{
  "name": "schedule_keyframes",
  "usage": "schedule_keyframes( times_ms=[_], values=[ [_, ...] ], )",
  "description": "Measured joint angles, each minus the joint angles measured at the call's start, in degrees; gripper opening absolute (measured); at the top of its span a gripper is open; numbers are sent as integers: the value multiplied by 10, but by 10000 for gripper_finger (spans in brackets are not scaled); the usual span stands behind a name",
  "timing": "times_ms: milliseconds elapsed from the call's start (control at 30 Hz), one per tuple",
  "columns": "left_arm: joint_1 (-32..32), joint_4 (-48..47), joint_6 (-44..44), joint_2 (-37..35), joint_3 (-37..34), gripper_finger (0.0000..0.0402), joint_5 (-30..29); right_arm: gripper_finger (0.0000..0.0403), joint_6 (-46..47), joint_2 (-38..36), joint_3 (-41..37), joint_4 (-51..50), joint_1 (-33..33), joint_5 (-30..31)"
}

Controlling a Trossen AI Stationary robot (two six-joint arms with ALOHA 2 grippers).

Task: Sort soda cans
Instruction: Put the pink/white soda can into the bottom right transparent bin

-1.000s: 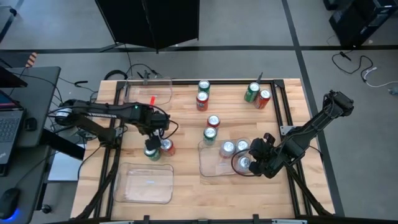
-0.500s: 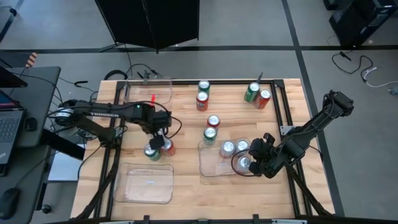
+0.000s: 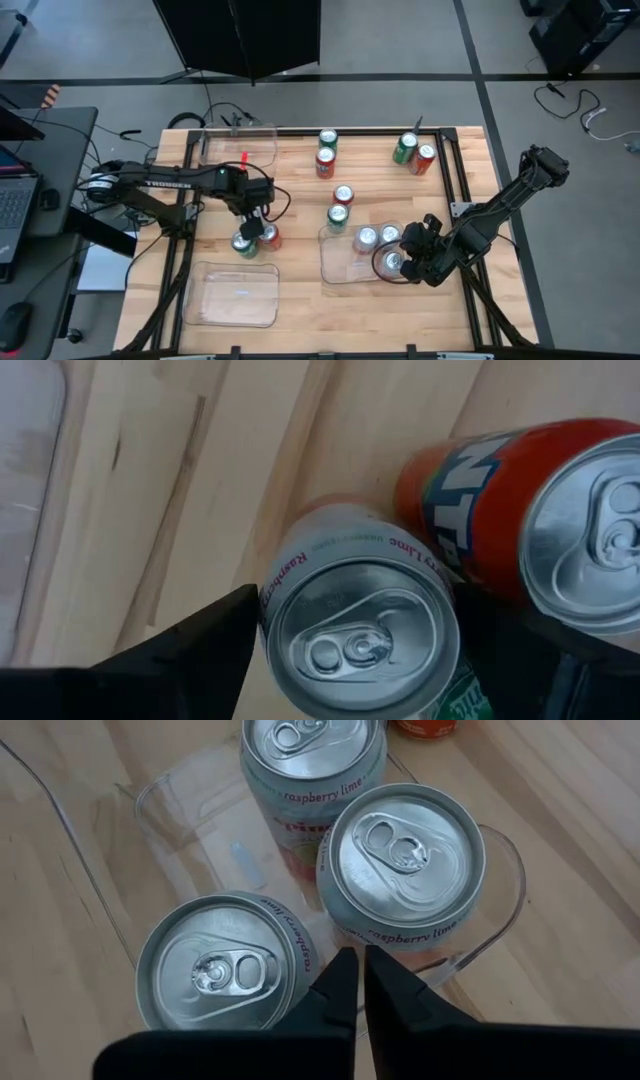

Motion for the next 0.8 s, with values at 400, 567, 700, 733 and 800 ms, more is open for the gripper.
schedule_keyframes(
  times_ms=[400,567,700,733,800],
  values=[
    [0,-35,33,3,21,248,-3,9,-7,0,0,4,0,0],
    [0,-80,51,4,80,247,-32,7,-11,0,0,4,0,0],
    [0,-148,56,5,133,247,-65,7,-22,-1,0,4,0,0],
    [0,-154,56,4,150,247,-68,7,-25,-3,0,4,0,-4],
    [0,-151,56,4,185,247,-75,8,-30,-12,0,2,0,-9]
  ],
)
